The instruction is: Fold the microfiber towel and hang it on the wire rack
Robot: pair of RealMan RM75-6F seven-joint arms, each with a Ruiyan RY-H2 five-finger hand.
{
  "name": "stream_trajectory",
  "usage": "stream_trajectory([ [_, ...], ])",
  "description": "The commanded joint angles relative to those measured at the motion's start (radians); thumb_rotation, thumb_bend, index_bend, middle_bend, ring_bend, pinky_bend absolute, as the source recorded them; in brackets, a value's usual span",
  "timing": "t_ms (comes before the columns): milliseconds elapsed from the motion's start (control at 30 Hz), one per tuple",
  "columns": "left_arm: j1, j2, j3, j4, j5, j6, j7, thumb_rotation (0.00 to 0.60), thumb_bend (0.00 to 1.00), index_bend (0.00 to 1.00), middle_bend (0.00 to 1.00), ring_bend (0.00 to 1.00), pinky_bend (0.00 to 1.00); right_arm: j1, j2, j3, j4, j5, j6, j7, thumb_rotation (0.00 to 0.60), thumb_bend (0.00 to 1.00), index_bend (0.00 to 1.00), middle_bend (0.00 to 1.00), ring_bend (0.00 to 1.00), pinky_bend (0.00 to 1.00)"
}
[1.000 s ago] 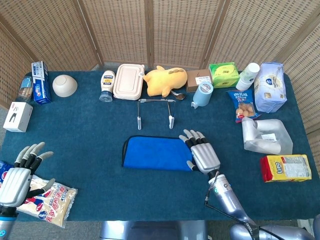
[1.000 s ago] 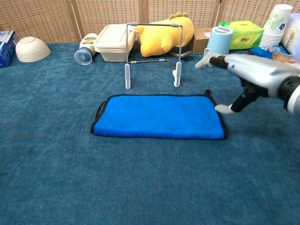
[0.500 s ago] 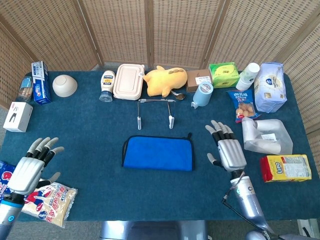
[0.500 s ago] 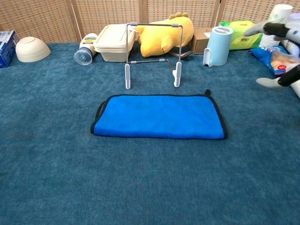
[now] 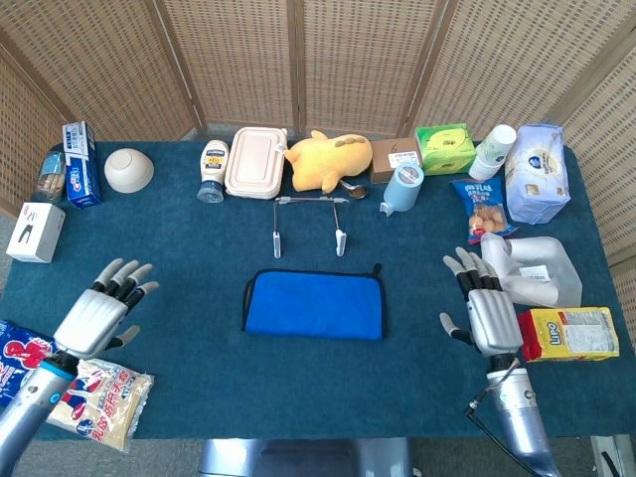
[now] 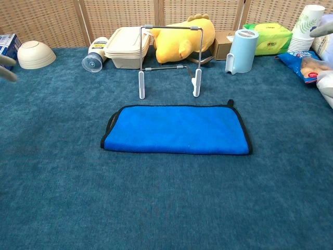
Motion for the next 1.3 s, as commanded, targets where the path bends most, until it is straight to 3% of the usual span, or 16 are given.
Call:
stream_trajectory([
  [33, -0.066, -0.048, -0.003, 0.076, 0.037, -0.045, -0.039, 0.6, 0.34, 0.18, 0.08, 0.0, 0.0, -0.012, 0.009, -0.002, -0.009, -0.007, 0.011, 0.004, 0.6, 0.28, 0.09, 0.0, 0.0, 0.0],
  [133, -0.156, -0.115, -0.007, 0.18, 0.085, -0.095, -0.097, 0.6, 0.34, 0.18, 0.08, 0.0, 0.0, -0.031, 0.021, -0.004, -0.02, -0.007, 0.027, 0.004, 0.6, 0.29, 0.09, 0.0, 0.0, 0.0],
  [433, -0.277, -0.266, -0.003, 0.357, 0.11, -0.133, -0.181, 0.6, 0.34, 0.18, 0.08, 0.0, 0.0, -0.054, 0.031, 0.007, -0.028, -0.002, 0.041, 0.008, 0.6, 0.28, 0.09, 0.0, 0.0, 0.0],
  [800, -0.353, -0.382, 0.024, 0.478, 0.106, -0.142, -0.218, 0.6, 0.34, 0.18, 0.08, 0.0, 0.0, -0.08, 0.05, 0.02, -0.037, 0.0, 0.056, 0.013, 0.6, 0.28, 0.08, 0.0, 0.0, 0.0],
  [1300, -0.414, -0.474, 0.051, 0.591, 0.086, -0.156, -0.242, 0.6, 0.34, 0.19, 0.08, 0.0, 0.0, -0.113, 0.061, 0.03, -0.045, 0.001, 0.081, 0.015, 0.6, 0.28, 0.08, 0.0, 0.0, 0.0],
])
